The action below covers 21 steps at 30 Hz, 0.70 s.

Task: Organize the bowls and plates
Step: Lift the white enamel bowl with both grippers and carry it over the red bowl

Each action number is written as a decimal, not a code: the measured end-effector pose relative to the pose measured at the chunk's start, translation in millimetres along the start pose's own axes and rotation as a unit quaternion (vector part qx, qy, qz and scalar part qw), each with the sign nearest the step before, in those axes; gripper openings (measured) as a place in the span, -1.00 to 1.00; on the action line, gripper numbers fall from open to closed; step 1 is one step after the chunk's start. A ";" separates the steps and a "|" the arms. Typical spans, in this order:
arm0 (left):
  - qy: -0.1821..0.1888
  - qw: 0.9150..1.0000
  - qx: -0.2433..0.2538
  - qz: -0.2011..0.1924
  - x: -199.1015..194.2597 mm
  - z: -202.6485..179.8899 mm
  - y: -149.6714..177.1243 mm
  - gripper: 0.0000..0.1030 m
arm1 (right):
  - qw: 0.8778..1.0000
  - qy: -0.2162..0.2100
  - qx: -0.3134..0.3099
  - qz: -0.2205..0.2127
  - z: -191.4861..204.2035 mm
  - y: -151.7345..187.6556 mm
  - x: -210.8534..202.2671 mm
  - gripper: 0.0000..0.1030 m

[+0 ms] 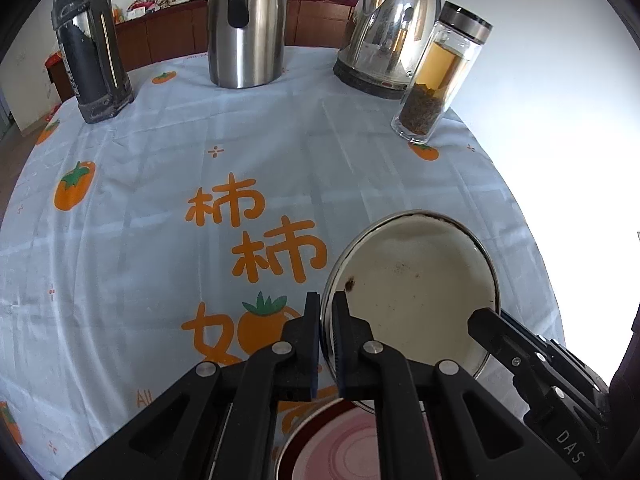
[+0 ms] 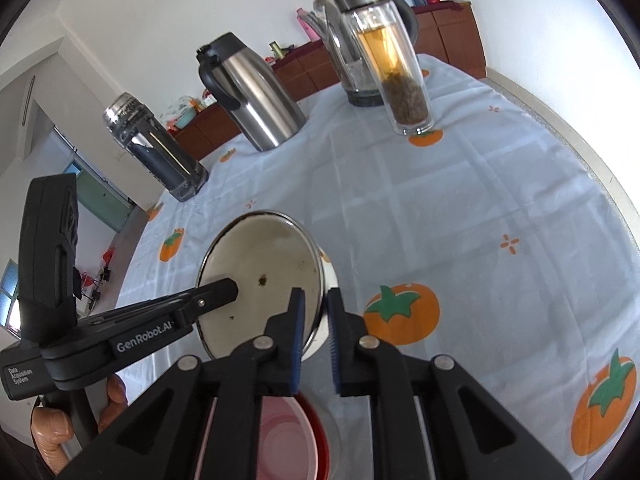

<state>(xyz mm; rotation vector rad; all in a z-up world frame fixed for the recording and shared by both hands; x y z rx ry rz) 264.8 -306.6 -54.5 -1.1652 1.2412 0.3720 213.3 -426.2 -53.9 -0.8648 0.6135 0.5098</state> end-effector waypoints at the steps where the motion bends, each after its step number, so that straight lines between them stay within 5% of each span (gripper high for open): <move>1: -0.002 1.000 0.001 -0.002 -3.1 -0.6 0.5 -0.86 | 1.000 0.000 -0.002 -0.003 2.3 -0.3 -5.2 -0.78; 21: -0.031 0.999 0.032 -0.023 -48.6 -19.2 54.4 -0.85 | 1.000 -0.010 -0.002 -0.017 17.2 42.3 -65.1 -0.78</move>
Point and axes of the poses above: each gripper's, at about its wrist camera, not at the fingertips, and x roughly the way its jaws point, z to its left, y to its underside, the point moved 7 cm from there along x, roughly the way its jaws point, and after that the axes turned 4 degrees about x, right-handed, at the moved point
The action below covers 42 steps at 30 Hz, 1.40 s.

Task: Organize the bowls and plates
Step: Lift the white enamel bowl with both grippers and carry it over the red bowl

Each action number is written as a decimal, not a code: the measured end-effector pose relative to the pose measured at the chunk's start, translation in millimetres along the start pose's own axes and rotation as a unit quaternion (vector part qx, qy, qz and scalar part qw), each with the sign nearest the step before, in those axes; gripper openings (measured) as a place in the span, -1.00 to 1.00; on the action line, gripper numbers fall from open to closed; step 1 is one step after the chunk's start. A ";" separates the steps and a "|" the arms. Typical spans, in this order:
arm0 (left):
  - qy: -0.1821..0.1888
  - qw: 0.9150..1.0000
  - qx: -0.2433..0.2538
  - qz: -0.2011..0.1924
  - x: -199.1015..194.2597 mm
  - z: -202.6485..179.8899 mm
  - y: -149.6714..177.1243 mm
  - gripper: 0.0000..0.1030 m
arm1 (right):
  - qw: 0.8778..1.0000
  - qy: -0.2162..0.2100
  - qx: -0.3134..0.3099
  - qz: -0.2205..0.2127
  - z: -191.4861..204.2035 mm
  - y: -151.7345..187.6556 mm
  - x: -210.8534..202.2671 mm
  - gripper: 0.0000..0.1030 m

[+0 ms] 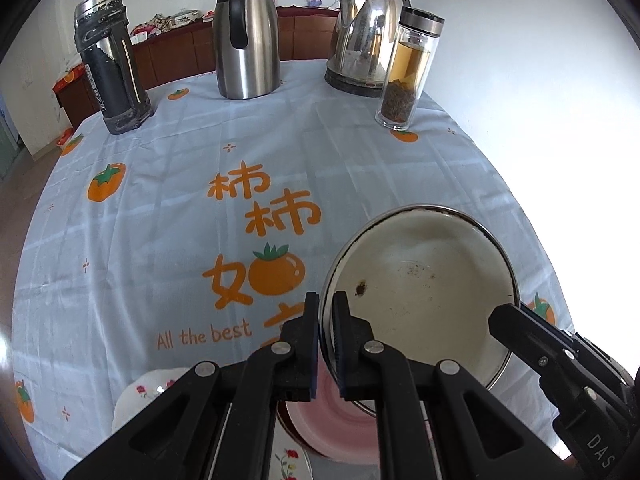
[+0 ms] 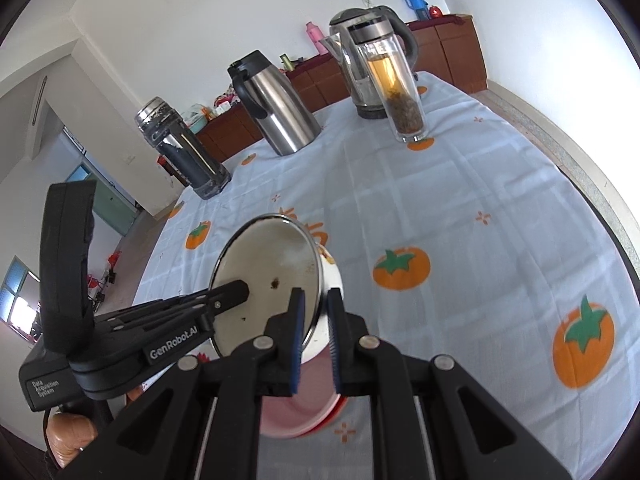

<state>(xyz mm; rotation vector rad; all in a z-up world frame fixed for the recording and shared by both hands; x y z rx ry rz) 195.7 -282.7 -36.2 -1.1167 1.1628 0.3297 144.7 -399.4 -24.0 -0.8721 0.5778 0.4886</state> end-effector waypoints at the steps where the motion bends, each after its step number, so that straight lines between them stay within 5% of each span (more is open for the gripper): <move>1: -0.001 1.000 0.002 0.001 -1.1 -0.9 3.5 -0.85 | 1.000 -0.001 0.001 0.000 -0.2 2.4 -2.1 -0.78; 17: 0.001 1.000 0.009 0.003 -13.5 -7.4 39.4 -0.84 | 1.000 -0.005 0.011 -0.002 -1.0 37.1 -26.5 -0.78; 42: -0.017 1.000 0.015 0.007 -14.7 3.7 48.2 -0.80 | 1.000 -0.008 0.015 0.003 8.0 51.6 -21.7 -0.78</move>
Point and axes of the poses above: each gripper's, at about its wrist camera, not at the fingertips, and x roughly the way its jaws point, z to its left, y to its underside, the point moved 7 cm from there along x, roughly the way its jaws point, and after that the axes turned 4 degrees about x, right-handed, at the moved point
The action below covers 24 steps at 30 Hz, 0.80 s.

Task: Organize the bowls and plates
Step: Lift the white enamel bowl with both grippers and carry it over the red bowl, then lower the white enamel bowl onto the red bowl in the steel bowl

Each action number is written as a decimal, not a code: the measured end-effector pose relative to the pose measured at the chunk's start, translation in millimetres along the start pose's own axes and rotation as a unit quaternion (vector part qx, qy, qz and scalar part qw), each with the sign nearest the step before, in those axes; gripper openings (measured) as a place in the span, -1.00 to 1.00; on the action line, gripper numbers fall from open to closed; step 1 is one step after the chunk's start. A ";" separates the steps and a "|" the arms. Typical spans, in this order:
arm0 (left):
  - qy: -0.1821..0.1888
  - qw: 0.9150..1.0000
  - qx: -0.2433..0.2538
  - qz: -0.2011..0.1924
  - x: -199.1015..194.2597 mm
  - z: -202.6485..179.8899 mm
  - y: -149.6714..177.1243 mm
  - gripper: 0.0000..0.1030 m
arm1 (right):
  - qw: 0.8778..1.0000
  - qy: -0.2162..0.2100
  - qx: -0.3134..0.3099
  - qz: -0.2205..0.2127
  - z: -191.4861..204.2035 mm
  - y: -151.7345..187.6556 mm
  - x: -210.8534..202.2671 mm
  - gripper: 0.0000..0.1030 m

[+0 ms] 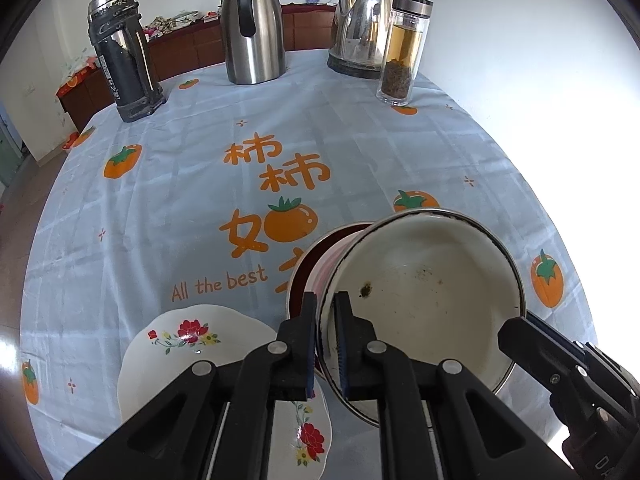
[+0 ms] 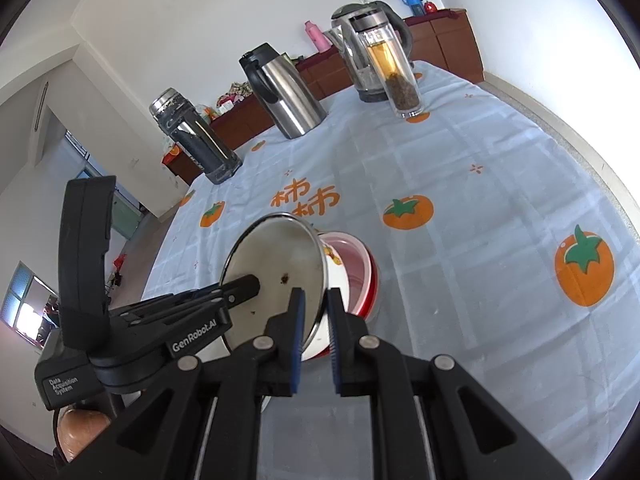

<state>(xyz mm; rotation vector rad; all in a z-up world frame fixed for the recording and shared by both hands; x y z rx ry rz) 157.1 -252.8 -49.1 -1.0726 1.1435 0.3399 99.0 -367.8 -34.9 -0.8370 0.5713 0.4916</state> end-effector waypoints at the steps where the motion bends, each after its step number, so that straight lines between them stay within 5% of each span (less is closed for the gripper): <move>1: -0.002 1.000 0.001 0.001 1.2 0.4 -0.3 -0.80 | 1.000 0.000 0.001 0.001 0.7 0.4 0.8 -0.78; 24: -0.016 0.999 0.001 0.029 29.6 8.0 -2.7 -0.79 | 1.000 -0.003 0.015 0.026 -5.9 1.6 27.9 -0.77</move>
Point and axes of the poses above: each gripper's, at about its wrist camera, not at the fingertips, and x roughly the way its jaws point, z to its left, y to its underside, the point moved 7 cm from there along x, roughly the way its jaws point, and after that the axes turned 4 degrees about x, right-handed, at the moved point
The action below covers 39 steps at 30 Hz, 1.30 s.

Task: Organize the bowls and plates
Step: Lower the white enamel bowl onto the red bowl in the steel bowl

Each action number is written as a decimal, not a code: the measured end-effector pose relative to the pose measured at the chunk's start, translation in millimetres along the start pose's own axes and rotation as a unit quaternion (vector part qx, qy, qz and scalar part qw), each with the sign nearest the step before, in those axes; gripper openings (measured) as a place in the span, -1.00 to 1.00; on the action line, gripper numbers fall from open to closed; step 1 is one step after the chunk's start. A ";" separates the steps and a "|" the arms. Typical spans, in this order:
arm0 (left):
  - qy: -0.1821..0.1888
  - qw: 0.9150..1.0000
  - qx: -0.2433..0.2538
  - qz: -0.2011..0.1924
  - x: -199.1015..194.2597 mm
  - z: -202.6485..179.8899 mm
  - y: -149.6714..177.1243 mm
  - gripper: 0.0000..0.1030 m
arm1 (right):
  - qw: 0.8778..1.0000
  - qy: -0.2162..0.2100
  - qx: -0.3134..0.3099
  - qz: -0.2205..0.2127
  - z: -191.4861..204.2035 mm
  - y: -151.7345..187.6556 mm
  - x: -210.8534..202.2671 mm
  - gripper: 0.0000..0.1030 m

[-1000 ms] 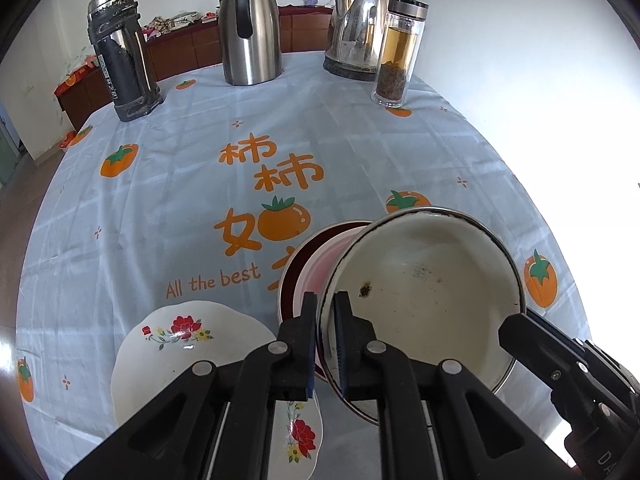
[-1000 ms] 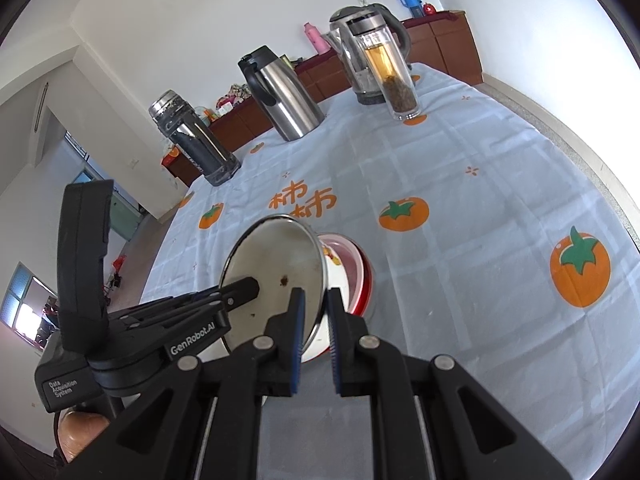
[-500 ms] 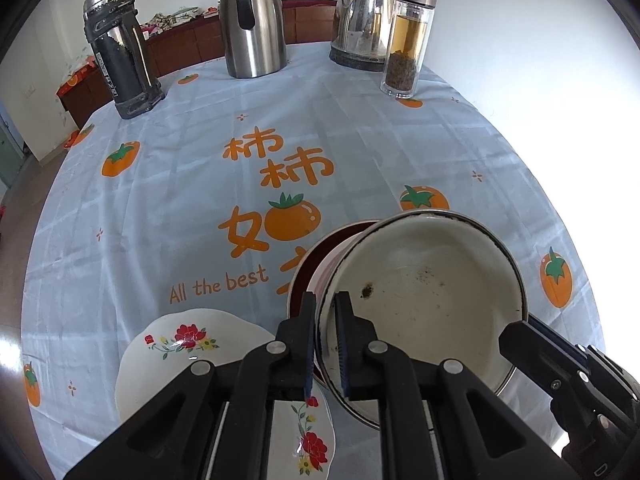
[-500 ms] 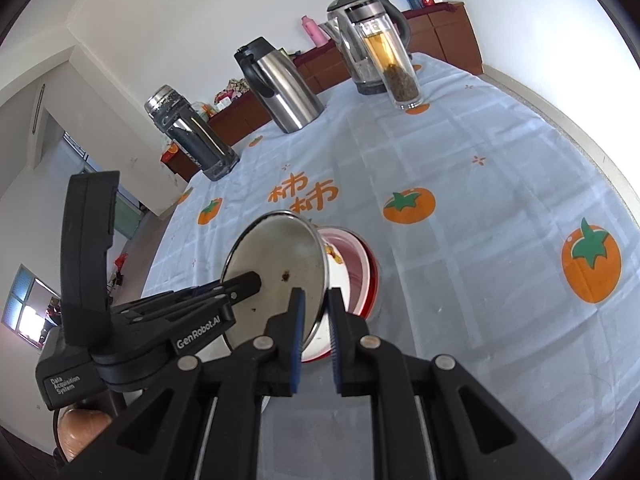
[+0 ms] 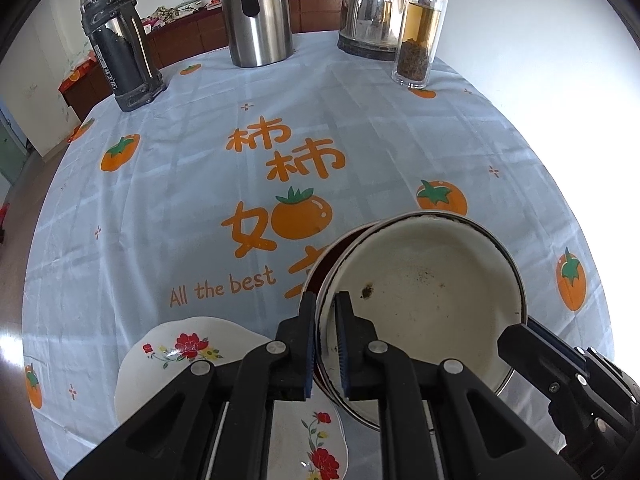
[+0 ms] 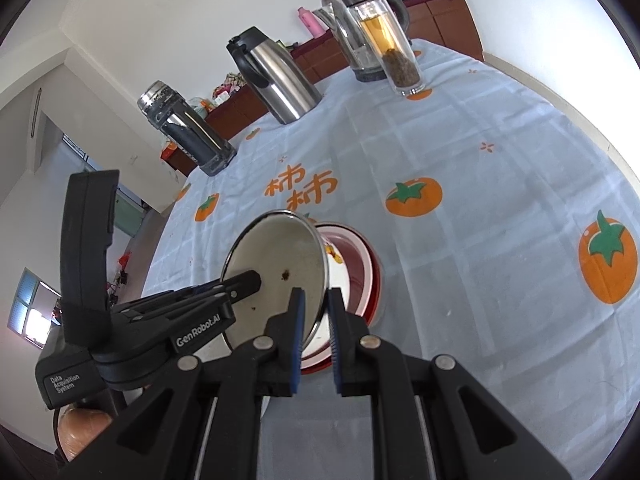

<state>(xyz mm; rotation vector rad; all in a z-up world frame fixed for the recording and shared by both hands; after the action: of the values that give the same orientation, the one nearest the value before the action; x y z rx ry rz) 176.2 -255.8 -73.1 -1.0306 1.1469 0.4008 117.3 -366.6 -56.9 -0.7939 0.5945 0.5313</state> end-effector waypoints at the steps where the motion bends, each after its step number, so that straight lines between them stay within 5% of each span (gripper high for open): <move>1: 0.000 1.000 0.000 0.001 1.0 -0.1 0.2 -0.79 | 1.000 0.001 0.000 0.001 -0.6 0.1 0.9 -0.77; 39: -0.030 0.999 0.019 -0.009 8.2 -4.5 -0.8 -0.77 | 0.999 0.044 -0.024 -0.002 -3.3 0.3 12.3 -0.77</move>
<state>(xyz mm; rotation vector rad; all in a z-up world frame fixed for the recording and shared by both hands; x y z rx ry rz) 177.6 -261.8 -80.1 -0.9884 1.0864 0.3917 124.9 -366.3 -67.1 -0.8676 0.6629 0.5102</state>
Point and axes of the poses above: each gripper's, at about its wrist camera, not at the fingertips, and x roughly the way its jaws point, z to its left, y to its underside, the point moved 7 cm from there along x, roughly the way its jaws point, and after that the axes turned 4 degrees about x, right-handed, at the moved point
